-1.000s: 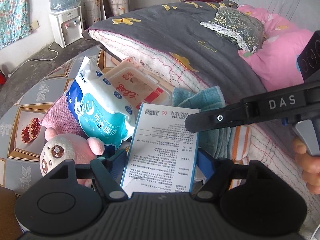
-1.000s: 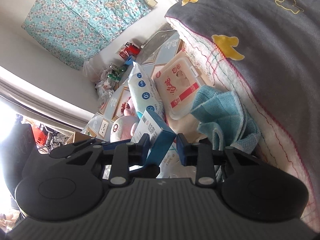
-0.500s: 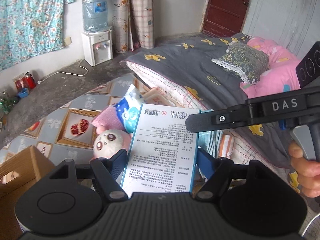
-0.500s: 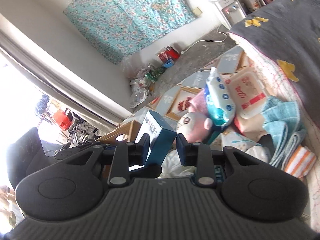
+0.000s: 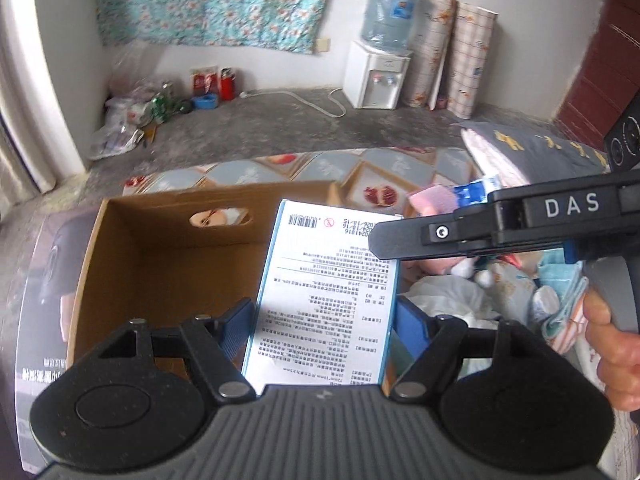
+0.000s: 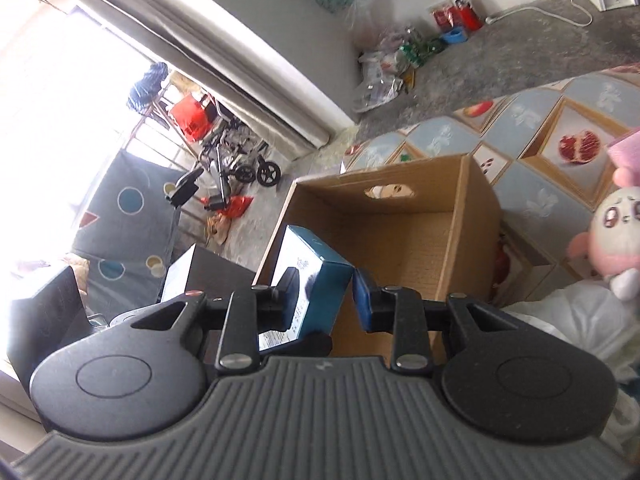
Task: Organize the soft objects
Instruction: 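Carry the medicine box with the left tool into the cardboard box and release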
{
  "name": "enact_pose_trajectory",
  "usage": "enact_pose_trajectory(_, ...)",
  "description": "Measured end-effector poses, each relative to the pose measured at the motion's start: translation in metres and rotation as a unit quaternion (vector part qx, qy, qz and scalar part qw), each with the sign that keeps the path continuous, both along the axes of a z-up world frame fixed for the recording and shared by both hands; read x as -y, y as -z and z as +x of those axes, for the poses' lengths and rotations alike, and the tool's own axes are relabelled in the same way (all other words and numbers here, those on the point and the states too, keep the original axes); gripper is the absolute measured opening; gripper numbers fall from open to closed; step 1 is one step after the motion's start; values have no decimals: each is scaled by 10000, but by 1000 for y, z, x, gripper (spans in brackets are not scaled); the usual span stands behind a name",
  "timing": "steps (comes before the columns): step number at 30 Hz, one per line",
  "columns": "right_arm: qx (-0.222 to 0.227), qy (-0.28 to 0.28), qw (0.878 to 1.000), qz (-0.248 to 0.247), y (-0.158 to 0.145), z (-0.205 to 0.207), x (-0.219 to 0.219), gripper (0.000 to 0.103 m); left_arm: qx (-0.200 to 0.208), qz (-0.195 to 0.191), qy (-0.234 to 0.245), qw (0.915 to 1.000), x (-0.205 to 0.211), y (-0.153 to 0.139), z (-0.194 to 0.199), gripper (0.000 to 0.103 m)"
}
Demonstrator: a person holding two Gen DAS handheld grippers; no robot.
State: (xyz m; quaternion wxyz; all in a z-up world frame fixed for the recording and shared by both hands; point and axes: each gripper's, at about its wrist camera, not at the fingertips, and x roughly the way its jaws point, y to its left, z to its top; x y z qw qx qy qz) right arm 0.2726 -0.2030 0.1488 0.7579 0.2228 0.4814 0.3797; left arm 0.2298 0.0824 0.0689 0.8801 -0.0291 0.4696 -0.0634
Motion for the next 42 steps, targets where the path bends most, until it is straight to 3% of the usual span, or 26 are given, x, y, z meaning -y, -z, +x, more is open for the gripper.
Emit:
enact_pose_trajectory(5,-199,-72,9989,-414,29,29,-44,30,-450,-83,-353,9983,-34,44,39,76)
enact_pose_trajectory(14,-113,455,9948,-901,81,82,2,32,-1018,-353,-864,9904,-54,132,109,74)
enact_pose_trajectory(17,-137,492,9937,-1000,92,84,18,32,-1082,-200,-864,9902,-47,148,116,74)
enact_pose_trajectory(26,-245,593,9928,-1007,107,87,26,38,-1060,-552,-863,9891,-42,156,127,74)
enact_pose_trajectory(32,-241,592,9933,-967,110,87,25,44,-1025,-1014,-942,9851,-48,154,130,81)
enact_pose_trajectory(35,-235,617,9932,-955,110,86,27,45,-1071,-1068,-980,9836,-49,156,134,82)
enact_pose_trajectory(42,-221,682,9931,-932,109,84,36,47,-1237,-1553,-1316,9712,-59,170,143,83)
